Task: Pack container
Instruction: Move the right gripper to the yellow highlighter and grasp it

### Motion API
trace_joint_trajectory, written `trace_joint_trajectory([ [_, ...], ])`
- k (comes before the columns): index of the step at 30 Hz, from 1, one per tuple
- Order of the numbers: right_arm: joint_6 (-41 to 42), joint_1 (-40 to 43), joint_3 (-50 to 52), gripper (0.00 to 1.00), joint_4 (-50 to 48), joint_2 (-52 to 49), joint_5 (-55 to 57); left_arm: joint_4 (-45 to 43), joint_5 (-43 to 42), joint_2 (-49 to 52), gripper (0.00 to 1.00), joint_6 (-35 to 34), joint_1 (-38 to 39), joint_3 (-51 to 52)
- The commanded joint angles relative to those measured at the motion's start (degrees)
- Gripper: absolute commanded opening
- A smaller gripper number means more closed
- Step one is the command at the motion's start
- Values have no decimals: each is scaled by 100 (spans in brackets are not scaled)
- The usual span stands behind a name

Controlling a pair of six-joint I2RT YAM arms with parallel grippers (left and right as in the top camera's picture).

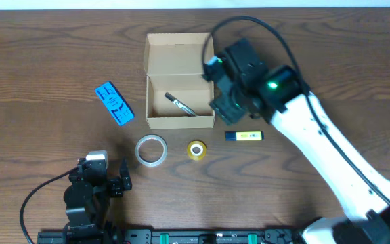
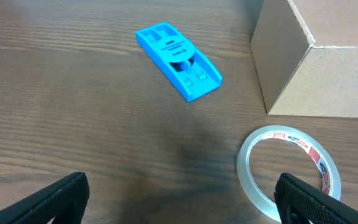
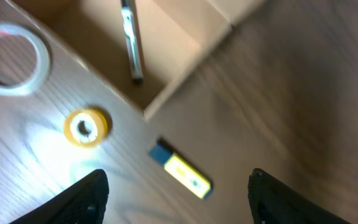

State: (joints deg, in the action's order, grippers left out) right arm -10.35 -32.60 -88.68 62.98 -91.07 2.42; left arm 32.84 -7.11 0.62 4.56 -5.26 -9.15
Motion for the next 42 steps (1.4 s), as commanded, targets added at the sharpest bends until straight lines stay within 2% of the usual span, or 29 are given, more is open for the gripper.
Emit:
trace_joint_trajectory([
  [1,15,212,796,73,-87,647,-87,-11,-17,-37,95,63,-35,42],
  [5,-118,448,1965,75,-358,1342,-450,-9,-15,-37,95,63,-35,42],
  [10,-103,479,2894,99,-920,1604,-782,-9,-15,-37,95,61,-35,42],
  [20,-105,483,3746,99,-1873,1008,-651,-9,-15,-37,95,63,-35,42],
  [29,-181,483,3781,99,-2597,68,-221,-9,-17,-37,95,61,-35,42],
  [42,-518,614,3781,99,-3263,-581,190,-9,-15,-37,95,61,-35,42],
])
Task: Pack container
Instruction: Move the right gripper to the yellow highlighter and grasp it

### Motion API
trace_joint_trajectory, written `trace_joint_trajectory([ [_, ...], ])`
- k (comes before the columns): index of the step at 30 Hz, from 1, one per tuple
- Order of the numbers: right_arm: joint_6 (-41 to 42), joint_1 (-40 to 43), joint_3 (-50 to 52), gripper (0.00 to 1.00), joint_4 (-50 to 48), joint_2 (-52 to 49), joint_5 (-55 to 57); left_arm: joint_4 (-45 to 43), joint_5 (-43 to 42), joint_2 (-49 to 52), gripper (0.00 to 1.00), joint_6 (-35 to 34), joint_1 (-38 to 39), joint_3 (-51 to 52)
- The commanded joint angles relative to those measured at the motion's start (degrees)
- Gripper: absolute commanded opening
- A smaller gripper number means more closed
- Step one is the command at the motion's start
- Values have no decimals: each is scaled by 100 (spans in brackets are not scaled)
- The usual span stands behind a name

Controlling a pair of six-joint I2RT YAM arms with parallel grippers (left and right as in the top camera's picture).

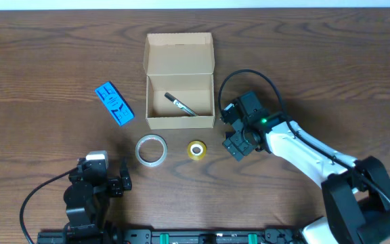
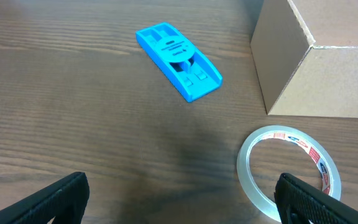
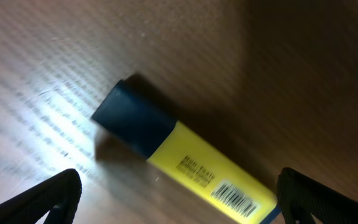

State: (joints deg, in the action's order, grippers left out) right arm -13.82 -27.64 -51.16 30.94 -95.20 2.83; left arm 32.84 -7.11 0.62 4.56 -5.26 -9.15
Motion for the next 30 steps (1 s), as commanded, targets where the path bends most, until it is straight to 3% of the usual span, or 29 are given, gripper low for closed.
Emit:
trace_joint_trajectory([
  [1,-168,153,28,99,-83,-214,146,-9,-15,-37,95,61,-35,42],
  [7,-166,297,28,93,-210,-428,116,-9,-17,-37,96,63,-35,42],
  [13,-162,308,28,62,-35,-485,-317,-9,-15,-37,95,61,-35,42],
  [16,-72,306,28,54,105,-485,-455,-9,-17,-37,95,61,-35,42],
  [25,326,306,28,49,636,-485,-483,-9,-15,-37,95,63,-35,42],
  [30,525,308,28,25,614,-485,-481,-9,-17,-37,95,63,-35,42],
])
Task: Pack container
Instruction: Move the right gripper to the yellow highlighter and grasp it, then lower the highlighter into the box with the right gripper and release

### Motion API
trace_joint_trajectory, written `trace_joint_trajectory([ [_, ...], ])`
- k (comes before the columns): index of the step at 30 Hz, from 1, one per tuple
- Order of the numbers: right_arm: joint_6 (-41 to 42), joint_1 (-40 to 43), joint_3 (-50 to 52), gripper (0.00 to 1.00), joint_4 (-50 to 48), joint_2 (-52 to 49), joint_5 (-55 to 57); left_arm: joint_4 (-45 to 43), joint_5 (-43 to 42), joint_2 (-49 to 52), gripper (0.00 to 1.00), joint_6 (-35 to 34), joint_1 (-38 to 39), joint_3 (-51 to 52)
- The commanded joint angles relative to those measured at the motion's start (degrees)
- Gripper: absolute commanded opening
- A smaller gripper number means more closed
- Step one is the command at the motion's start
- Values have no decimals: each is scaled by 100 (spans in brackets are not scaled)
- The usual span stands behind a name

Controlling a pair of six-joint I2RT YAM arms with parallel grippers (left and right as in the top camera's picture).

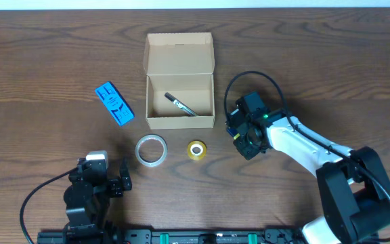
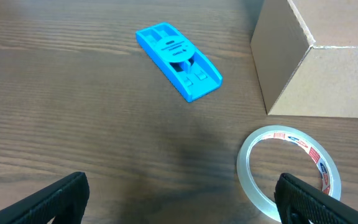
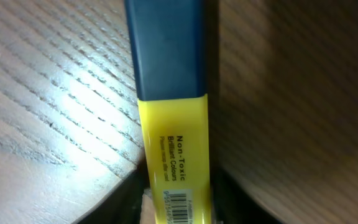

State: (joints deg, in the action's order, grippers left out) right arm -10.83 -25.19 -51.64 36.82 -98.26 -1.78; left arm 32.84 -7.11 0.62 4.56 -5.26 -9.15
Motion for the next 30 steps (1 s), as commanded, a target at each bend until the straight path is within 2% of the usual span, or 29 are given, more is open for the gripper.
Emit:
trace_joint_trajectory([
  [1,225,63,76,19,24,-179,-20,-9,-15,-37,95,63,-35,42],
  [5,225,63,74,1,17,-177,-17,-9,-17,-37,95,63,-35,42],
  [11,407,63,-142,1,254,-20,-17,-9,-17,-37,95,61,-35,44],
  [17,481,37,-793,1,935,638,-17,-9,-17,-37,95,63,-35,42],
  [23,481,-83,-1794,1,1596,1244,-17,-9,-15,-37,95,63,-35,42],
  [30,468,-402,-3220,5,1690,846,-17,-9,-15,-37,95,63,-35,42],
])
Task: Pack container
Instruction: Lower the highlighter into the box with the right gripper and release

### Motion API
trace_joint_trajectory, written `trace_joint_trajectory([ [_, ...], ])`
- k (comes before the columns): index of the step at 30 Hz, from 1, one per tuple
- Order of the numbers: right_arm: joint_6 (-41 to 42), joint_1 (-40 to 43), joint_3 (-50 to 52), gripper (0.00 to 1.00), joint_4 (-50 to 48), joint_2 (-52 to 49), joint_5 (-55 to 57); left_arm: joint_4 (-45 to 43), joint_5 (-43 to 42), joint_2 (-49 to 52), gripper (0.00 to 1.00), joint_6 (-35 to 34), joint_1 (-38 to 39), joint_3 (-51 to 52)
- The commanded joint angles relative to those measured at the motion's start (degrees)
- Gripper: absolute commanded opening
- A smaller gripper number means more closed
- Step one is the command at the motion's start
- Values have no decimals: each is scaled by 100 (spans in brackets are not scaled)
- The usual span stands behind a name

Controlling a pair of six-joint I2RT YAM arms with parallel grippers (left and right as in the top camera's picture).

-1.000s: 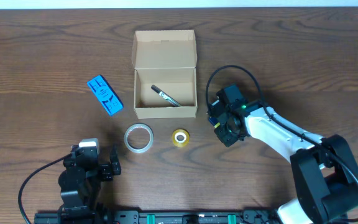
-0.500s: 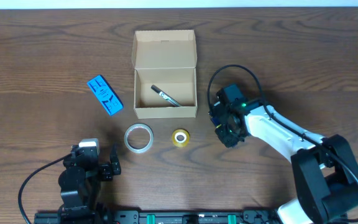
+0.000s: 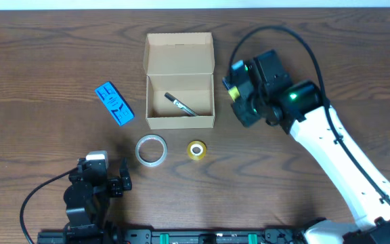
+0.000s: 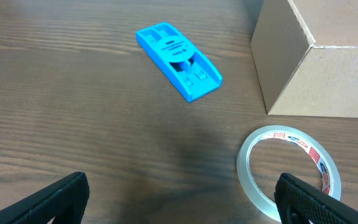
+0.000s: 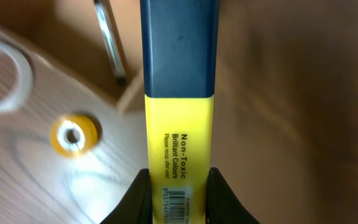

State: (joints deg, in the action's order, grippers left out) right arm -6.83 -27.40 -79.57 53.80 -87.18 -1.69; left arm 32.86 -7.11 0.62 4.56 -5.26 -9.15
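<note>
An open cardboard box [image 3: 179, 81] stands at the table's middle back with a black pen [image 3: 181, 105] lying in it. My right gripper [image 3: 241, 100] hangs just right of the box, raised off the table. It is shut on a yellow highlighter [image 5: 179, 118] with a dark blue cap; the right wrist view shows the box corner and pen [image 5: 109, 43] below the cap. My left gripper [image 4: 179, 208] rests open at the front left, nothing between its fingers.
A blue plastic piece [image 3: 114, 103] lies left of the box. A clear tape ring [image 3: 151, 150] and a small yellow tape roll [image 3: 196, 150] sit in front of the box. The left wrist view shows the tape ring [image 4: 291, 168] near the right finger.
My right gripper, shut on the highlighter low on the table right of the yellow roll, now holds it lifted beside the box's right wall. The left arm has not moved.
The highlighter lay on the table in front of the box's right corner while my right gripper hovered open by the box. Then the gripper was down over it, then shut on it. Now the highlighter is off the table, next to the box.
</note>
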Motion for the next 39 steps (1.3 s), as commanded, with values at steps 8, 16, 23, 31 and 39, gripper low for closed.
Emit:
trace_joint_trajectory([
  [8,-315,-758,-1762,3,-190,-1598,-26,-11,-15,-37,95,61,-35,42],
  [16,-1322,-1152,-2105,1,-238,-2699,-24,-11,-17,-37,95,61,-35,42],
  [23,-1770,-1191,-2103,1,-262,-3174,-4,-11,-17,-37,95,63,-35,42],
  [31,-1878,-1191,-2103,8,-420,-3397,-7,-13,-15,-37,95,61,-35,42],
  [39,-1871,-1191,-2103,22,-649,-3469,-4,-11,-17,-37,95,63,-35,42],
])
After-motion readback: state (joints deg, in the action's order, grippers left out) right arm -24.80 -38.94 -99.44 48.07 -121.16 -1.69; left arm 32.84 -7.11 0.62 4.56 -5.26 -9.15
